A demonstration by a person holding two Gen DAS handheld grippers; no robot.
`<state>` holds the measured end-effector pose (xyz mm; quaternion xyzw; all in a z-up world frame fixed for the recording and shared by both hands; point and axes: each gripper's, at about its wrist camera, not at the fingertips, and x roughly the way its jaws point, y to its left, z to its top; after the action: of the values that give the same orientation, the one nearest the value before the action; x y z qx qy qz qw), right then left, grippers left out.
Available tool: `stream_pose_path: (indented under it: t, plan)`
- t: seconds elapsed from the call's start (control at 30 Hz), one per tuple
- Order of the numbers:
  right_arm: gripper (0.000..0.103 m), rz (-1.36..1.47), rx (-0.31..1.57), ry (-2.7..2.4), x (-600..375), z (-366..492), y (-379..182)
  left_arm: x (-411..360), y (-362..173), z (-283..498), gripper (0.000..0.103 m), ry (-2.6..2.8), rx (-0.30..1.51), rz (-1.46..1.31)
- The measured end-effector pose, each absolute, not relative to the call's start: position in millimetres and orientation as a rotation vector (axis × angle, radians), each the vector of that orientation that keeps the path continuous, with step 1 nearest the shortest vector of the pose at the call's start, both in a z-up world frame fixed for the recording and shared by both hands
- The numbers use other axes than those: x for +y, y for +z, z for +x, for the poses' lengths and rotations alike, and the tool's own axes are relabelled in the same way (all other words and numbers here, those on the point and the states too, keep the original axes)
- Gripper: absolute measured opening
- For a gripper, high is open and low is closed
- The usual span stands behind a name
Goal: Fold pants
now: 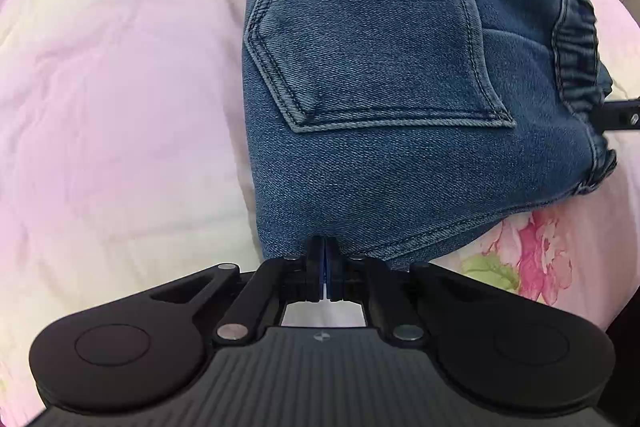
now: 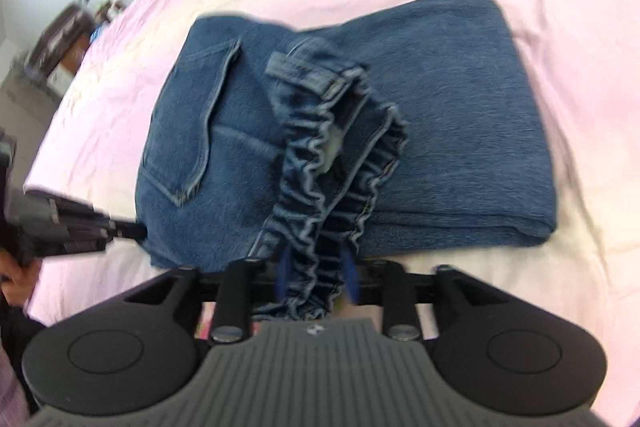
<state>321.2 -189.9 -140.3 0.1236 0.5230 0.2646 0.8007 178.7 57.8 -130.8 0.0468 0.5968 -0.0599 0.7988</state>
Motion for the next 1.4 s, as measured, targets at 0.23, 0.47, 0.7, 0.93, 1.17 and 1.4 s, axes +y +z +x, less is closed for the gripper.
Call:
stream_pose_path:
  t: [0.23,0.47,0.7,0.93,1.17,1.4]
  plan:
    - [0.063,0.574,1.077,0.492,-218,355,-137,57,-139,185,0.006,-0.144,1.294,0.086]
    - [0.063,0.667,1.126,0.495,-211,385,-159,65,-148,188,0.006,-0.159,1.302,0.058]
    - [0.035,0.69,1.127,0.504,-208,393,-169,68,-146,191,0.006,-0.163,1.307,0.047]
    - [0.023,0.491,1.033,0.549,-187,378,-104,66,-141,188,0.006,-0.136,1.297,0.044]
    - [0.02,0.245,0.929,0.654,-132,381,2,75,-110,173,0.013,-0.138,1.222,0.053]
    - [0.02,0.21,0.903,0.601,-129,412,55,107,-59,163,0.013,-0.142,1.103,-0.055]
